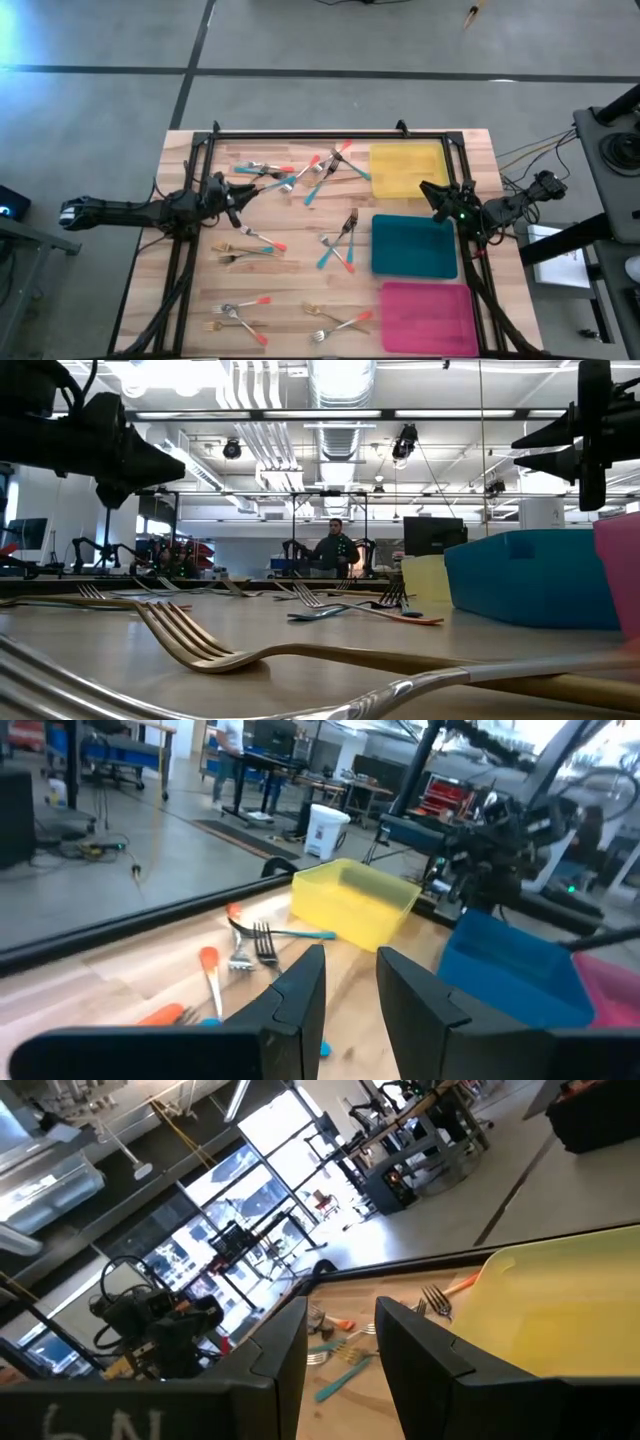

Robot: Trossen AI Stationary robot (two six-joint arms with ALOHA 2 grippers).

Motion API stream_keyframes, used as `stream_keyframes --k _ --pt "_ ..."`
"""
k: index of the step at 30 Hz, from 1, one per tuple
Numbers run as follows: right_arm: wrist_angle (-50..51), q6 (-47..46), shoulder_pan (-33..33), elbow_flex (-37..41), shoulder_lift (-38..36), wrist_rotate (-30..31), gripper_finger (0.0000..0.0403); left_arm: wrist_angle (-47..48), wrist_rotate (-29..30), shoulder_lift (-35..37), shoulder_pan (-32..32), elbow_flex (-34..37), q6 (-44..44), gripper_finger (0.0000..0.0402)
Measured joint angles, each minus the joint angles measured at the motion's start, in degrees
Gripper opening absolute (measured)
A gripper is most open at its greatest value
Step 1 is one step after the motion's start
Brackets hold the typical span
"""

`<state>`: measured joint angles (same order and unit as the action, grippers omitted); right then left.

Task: Sort silverware by color (type)
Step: Put the orange fork into the yellow bin

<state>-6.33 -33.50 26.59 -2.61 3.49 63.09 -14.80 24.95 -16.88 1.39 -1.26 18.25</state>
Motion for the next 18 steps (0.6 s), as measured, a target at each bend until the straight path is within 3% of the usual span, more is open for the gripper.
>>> stream_keyframes --k 11,18 --pt "-0.01 -0.23 0.01 0.00 0.00 2.00 0.0112 -5.94 0.47 -0.96 0.27 0.00 1.23 0.0078" --pt "-1.60 -6.24 0.00 -2.28 0.46 0.41 0.0112 -11.08 2.89 -2.81 0.37 0.00 3.27 0.0078"
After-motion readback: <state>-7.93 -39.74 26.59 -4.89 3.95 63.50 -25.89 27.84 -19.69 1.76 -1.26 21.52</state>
